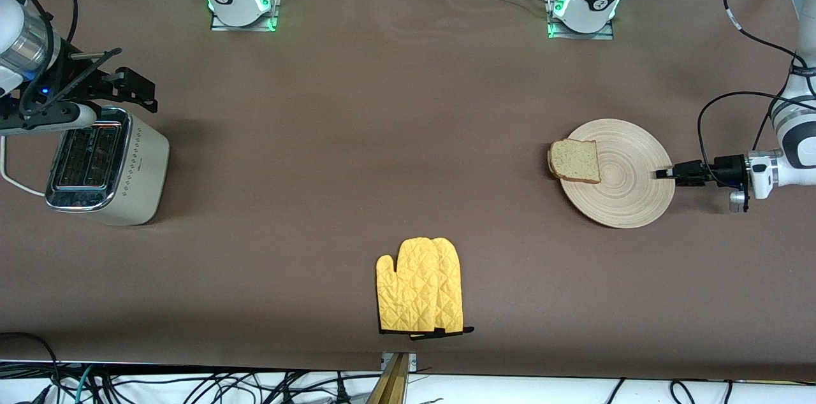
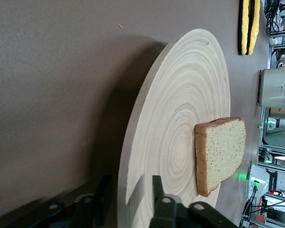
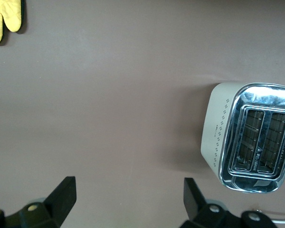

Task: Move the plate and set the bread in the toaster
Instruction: 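Lower the left gripper to the wooden plate's rim, then push the wooden plate with the left gripper toward the table middle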

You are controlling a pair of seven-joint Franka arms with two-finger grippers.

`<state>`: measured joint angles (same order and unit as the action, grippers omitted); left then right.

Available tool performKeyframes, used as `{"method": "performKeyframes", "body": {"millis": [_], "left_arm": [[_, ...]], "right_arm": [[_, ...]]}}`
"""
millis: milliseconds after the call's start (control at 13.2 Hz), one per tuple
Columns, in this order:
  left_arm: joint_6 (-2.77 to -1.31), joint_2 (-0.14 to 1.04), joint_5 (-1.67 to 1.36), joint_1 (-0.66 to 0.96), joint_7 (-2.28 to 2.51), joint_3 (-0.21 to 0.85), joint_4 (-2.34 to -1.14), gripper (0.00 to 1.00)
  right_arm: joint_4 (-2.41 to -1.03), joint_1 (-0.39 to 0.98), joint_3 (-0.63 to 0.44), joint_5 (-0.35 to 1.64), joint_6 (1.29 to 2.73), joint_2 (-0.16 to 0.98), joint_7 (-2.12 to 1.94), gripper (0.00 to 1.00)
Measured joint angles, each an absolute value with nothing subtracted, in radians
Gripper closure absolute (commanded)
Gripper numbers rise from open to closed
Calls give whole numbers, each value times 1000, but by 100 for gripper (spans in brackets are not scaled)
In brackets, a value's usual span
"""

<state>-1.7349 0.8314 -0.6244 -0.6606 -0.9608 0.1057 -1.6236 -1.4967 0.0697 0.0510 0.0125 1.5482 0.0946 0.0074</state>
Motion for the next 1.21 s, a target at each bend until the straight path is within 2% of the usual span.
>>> {"method": "performKeyframes", "body": {"millis": [455, 758, 1213], "left_arm": [[-1717, 832, -633, -661, -932, 115, -1614, 100], [-1726, 836, -663, -650, -816, 207, -1613, 100], [-1763, 857, -866, -451, -768, 229, -1616, 100]], "right_arm": [[-1497, 70, 51, 12, 1548, 95, 7, 0], [-1497, 70, 51, 12, 1548, 95, 7, 0], [-1496, 70, 51, 12, 1548, 95, 7, 0]]}}
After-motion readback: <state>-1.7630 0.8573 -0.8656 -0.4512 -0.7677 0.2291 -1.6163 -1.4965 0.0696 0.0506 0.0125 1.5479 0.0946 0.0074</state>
